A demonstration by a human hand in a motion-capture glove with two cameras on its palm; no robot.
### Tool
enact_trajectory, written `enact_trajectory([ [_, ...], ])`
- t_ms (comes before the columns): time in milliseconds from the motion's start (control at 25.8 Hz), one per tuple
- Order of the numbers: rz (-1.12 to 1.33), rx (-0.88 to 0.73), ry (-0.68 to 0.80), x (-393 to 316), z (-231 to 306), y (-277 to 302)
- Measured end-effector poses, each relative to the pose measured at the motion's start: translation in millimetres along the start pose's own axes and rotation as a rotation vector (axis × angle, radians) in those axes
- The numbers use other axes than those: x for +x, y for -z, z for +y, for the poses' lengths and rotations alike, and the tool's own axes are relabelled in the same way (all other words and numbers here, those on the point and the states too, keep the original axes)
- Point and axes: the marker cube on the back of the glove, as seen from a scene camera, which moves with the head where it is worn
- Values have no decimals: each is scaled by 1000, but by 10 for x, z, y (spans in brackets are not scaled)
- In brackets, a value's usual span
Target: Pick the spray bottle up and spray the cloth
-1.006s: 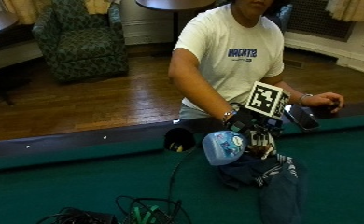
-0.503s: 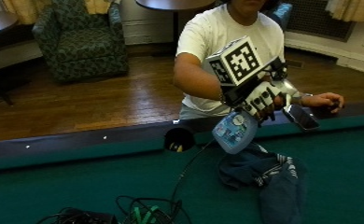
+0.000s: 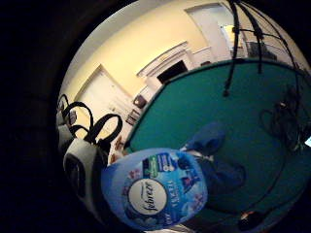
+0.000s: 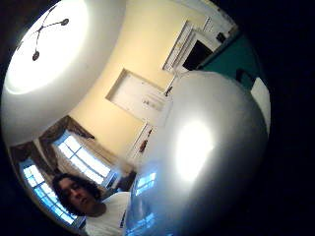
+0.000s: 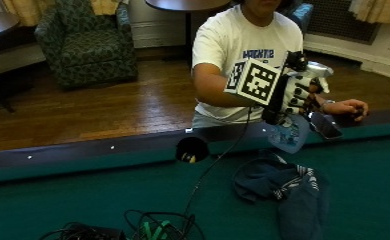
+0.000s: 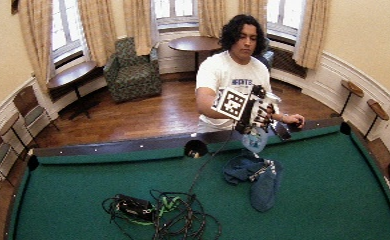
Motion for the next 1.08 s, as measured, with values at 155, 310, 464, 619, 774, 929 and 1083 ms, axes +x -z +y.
enact_trajectory([
  [155,-67,-60,-2,7,-37,-343],
  [310,-140,-120,-22,97,-88,-772],
  [464,-207,-192,-42,254,-153,-1188],
  [619,-233,-222,-64,431,-210,-1569],
  [774,-209,-209,-74,615,-284,-1898],
  [929,-164,-196,-84,851,-377,-2193],
  [1083,-134,-218,-98,1067,-418,-2414],
])
